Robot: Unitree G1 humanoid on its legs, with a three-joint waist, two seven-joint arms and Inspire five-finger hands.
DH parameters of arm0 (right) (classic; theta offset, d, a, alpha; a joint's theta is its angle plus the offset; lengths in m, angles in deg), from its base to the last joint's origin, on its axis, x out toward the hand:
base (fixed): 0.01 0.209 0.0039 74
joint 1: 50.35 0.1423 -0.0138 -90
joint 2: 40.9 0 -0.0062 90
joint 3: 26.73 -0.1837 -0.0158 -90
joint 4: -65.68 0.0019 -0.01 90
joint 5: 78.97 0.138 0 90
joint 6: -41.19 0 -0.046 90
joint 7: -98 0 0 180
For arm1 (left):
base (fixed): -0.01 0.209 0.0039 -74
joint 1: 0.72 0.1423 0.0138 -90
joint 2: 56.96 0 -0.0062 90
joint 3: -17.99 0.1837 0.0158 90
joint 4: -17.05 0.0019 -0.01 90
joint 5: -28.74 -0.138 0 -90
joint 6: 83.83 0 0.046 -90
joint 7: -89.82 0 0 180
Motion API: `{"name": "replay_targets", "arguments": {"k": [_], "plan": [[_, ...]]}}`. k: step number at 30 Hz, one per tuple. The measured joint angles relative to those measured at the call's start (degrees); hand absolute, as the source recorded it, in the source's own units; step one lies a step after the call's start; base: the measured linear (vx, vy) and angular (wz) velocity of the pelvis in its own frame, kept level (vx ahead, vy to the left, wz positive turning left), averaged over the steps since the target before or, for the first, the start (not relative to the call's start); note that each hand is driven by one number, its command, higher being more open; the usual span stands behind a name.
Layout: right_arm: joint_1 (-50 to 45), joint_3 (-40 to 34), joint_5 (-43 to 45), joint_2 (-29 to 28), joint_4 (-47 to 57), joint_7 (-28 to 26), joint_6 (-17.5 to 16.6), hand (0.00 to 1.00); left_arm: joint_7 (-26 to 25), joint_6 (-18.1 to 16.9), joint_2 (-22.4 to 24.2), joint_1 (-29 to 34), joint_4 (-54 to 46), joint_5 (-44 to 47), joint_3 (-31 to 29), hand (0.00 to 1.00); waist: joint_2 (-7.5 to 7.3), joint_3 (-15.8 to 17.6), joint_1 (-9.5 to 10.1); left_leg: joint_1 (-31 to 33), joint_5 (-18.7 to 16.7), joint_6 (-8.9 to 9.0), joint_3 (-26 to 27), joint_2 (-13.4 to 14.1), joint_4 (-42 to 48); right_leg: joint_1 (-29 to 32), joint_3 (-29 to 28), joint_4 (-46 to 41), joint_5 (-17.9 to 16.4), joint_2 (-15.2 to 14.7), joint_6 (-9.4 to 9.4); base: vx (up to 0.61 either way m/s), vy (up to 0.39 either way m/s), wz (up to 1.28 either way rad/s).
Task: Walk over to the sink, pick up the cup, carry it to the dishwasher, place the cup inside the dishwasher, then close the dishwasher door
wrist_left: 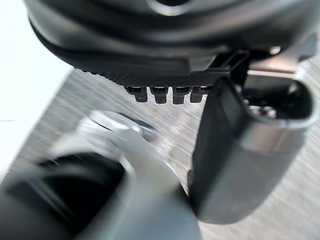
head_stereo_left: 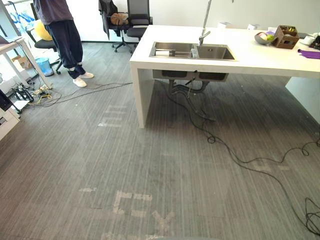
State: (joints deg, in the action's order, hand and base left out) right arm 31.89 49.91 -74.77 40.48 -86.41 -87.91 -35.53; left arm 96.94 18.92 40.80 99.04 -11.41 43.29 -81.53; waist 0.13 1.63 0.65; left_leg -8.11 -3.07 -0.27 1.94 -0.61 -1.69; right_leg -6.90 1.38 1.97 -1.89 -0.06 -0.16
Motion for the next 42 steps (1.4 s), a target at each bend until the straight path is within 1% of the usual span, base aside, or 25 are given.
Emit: {"name": "replay_targets", "arguments": {"k": [2,5,6,8,13,16,19,21,25,27,29,31,34,38,42], "plan": [[0.75,0.54,-2.87,-0.36,0.23,1.14,-4.0,1.0,-0.21,-1.54,-0.09,-0.73,-0.14,-1.38,1.28,1.0,-0.06,0.68,0.04,0.02,0.02,0.03,-0.21,0.0,-0.17,-0.11,0.26,0.19,-0.13,0.0,0.22,0.01,-0.018,0.05],[1.34,1.65,-3.34,-0.3,0.73,1.46,-6.24,1.0,-0.35,-2.36,-0.17,-1.26,-0.55,-2.56,2.13,1.0,0.02,1.54,0.01,0.02,0.03,0.05,-0.47,0.02,-0.4,-0.25,0.75,0.28,-0.3,-0.01,0.82,0.01,-0.019,0.05],[1.54,1.86,-3.34,-0.31,0.73,1.53,-6.31,1.0,-0.41,-2.46,-0.17,-1.32,-0.63,-2.75,2.15,1.0,0.04,1.56,-0.01,0.01,0.03,0.06,-0.47,0.03,-0.46,-0.24,0.81,0.29,-0.33,0.0,0.97,0.01,-0.022,0.03],[2.27,2.53,-3.27,-0.29,0.76,1.61,-6.43,1.0,-0.81,-2.51,-0.39,-1.86,-0.75,-2.83,3.4,1.0,0.11,1.65,-0.06,-0.04,0.03,0.08,-0.47,0.1,-0.63,-0.26,1.39,0.28,-0.48,-0.01,2.03,0.0,0.0,0.0],[2.78,2.48,-2.59,-0.72,1.21,0.82,-5.72,1.0,-2.27,-2.48,-0.32,-2.37,-0.96,-2.83,3.88,1.0,0.14,1.69,-0.13,-0.56,0.03,0.12,-0.4,0.1,-1.16,-0.45,2.04,0.13,-0.87,-0.1,2.99,0.0,0.0,0.0],[2.97,2.38,-1.78,-1.11,1.84,0.31,-5.49,1.0,-2.83,-3.7,-0.15,-2.42,-0.97,-2.84,3.88,1.0,0.15,1.69,-0.19,-0.7,-0.05,0.24,-0.26,0.09,-1.25,-0.45,2.17,0.03,-1.01,-0.16,3.23,0.0,0.0,0.0],[3.36,2.39,-0.69,-2.08,1.88,-1.3,-5.5,1.0,-3.42,-5.93,0.14,-2.39,-0.97,-2.81,3.86,1.0,0.16,1.7,-0.19,-1.07,-0.16,0.41,-0.06,0.08,-1.25,-0.85,2.3,-0.01,-1.14,-0.21,3.44,0.0,0.0,0.0],[3.6,2.49,0.5,-2.87,1.91,-1.92,-5.52,1.0,-3.9,-7.2,0.34,-2.37,-0.98,-2.78,3.86,1.0,0.17,1.7,-0.16,-1.33,-0.25,0.56,-0.03,0.08,-1.24,-1.09,2.41,-0.04,-1.18,-0.25,3.49,0.0,0.0,0.0],[3.78,2.61,1.52,-3.33,1.93,-2.15,-5.5,1.0,-4.88,-8.49,0.58,-2.41,-1.03,-2.71,3.87,1.0,0.17,1.7,-0.18,-1.37,-0.26,0.56,0.04,-0.07,-1.17,-1.09,2.43,-0.18,-1.16,-0.41,3.46,0.0,0.0,0.0],[3.69,2.59,3.62,-3.26,1.93,-2.17,-5.21,1.0,-5.4,-9.16,0.7,-2.35,-1.02,-2.15,3.87,1.0,0.17,1.7,-0.23,-1.38,-0.26,0.56,0.07,-0.18,-1.12,-1.08,2.43,-0.27,-1.15,-0.55,3.44,-0.02,-0.007,0.0],[3.49,2.6,5.44,-3.2,1.93,-2.14,-5.09,1.0,-5.83,-10.96,0.94,-2.17,-1.02,-1.93,3.88,1.0,0.17,1.69,-0.22,-1.38,-0.27,0.55,0.08,-0.33,-0.98,-1.02,2.46,-0.55,-1.14,-0.7,3.42,-0.04,-0.014,0.0],[3.29,2.6,6.0,-3.17,1.94,-2.14,-5.1,1.0,-5.97,-12.05,1.13,-2.13,-1.09,-0.8,3.87,1.0,0.14,1.67,-0.2,-1.38,-0.27,0.54,0.1,-0.46,-0.91,-1.02,2.49,-0.61,-1.11,-0.83,3.36,-0.04,-0.014,0.0],[3.09,2.59,6.95,-3.16,1.97,-2.14,-5.17,1.0,-5.99,-12.48,1.28,-2.12,-1.36,0.33,3.86,1.0,0.08,1.6,-0.21,-1.38,-0.26,0.52,0.13,-0.57,-0.81,-1.02,2.61,-0.66,-1.01,-0.94,3.21,-0.04,-0.018,0.0],[2.88,2.59,7.26,-3.16,1.98,-2.17,-5.29,1.0,-5.98,-14.18,1.64,-1.99,-1.38,1.72,3.87,1.0,0.01,1.47,-0.18,-1.33,-0.23,0.48,0.08,-0.58,-0.64,-0.99,2.93,-0.57,-0.87,-0.94,2.97,-0.04,-0.027,0.01],[2.59,2.61,10.45,-2.85,1.95,-2.36,-5.36,1.0,-5.98,-14.77,2.62,-1.94,-2.68,1.86,3.89,1.0,-0.01,1.43,-0.18,-1.29,-0.13,0.32,0.01,-0.59,-0.68,-1.0,3.18,-0.42,-0.72,-0.93,2.74,-0.02,-0.014,0.01]]}}
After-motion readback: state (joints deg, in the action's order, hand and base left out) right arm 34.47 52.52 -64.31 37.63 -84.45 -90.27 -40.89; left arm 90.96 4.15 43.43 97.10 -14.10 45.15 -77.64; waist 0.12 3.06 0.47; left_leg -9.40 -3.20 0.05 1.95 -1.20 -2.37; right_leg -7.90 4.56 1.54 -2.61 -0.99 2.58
